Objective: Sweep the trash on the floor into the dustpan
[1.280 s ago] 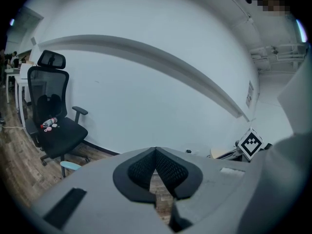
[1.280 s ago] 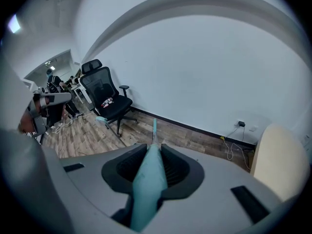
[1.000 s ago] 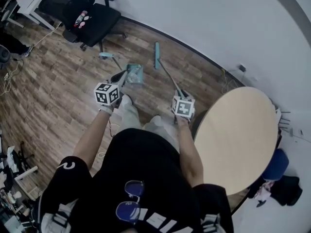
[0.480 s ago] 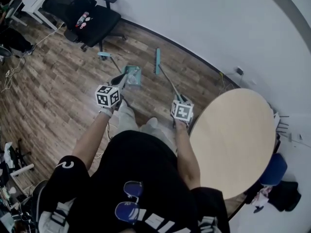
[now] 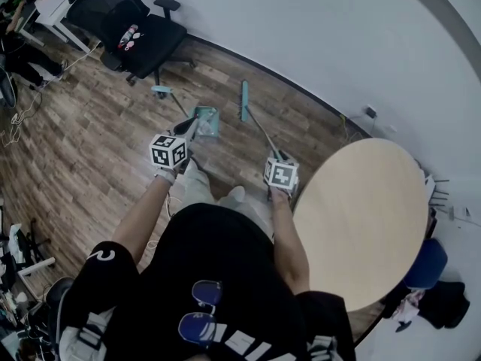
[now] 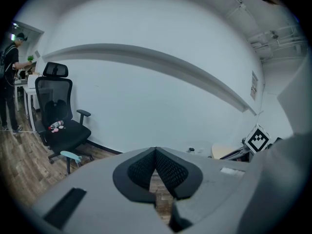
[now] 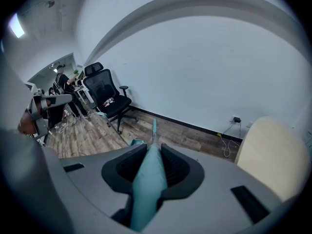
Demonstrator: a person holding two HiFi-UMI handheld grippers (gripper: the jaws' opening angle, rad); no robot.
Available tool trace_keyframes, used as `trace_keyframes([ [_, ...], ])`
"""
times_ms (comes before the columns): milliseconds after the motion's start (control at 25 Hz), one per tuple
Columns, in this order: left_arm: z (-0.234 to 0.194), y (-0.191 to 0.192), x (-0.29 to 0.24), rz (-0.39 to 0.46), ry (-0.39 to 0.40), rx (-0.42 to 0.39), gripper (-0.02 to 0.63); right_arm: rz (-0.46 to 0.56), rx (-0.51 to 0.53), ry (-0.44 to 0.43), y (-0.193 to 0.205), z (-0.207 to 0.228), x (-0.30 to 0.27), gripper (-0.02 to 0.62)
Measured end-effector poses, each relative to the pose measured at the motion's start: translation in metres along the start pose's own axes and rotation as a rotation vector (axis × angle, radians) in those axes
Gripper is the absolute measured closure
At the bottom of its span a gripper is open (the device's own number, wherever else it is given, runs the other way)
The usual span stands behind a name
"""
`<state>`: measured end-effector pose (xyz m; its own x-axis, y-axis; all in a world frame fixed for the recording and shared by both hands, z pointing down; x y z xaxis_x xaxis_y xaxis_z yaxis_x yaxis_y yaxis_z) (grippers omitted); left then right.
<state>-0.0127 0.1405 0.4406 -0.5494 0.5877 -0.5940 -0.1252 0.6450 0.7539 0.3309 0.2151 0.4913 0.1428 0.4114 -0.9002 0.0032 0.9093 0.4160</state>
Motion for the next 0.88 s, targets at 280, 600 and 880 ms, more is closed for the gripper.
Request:
trace_keyframes([
  [280,0.006,-0.002,-0.004,-0.004,0.007,-0.007,0.607,0.006,0.001,-0.006,-0.002,0.003,0.001,0.511],
  [600,0.013,-0.002,-0.009,-0.012,0.009,-0.009,0.607,-0.002,-0.006,-0.015,0.0,0.008,0.002,0.511],
  [880,0.024,-0.002,-0.018,-0.021,0.011,-0.015,0.607,-0.005,-0.015,-0.006,0.003,0.021,0.001,0.511],
])
Point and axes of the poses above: the fingertips, and each gripper's own axes: x backward along the fingers, z to its right, y out of its underside, the point moved 9 cm from there along x, backward along the fingers, and after that the axes turned 13 degrees about -z, right-handed, at the moved point
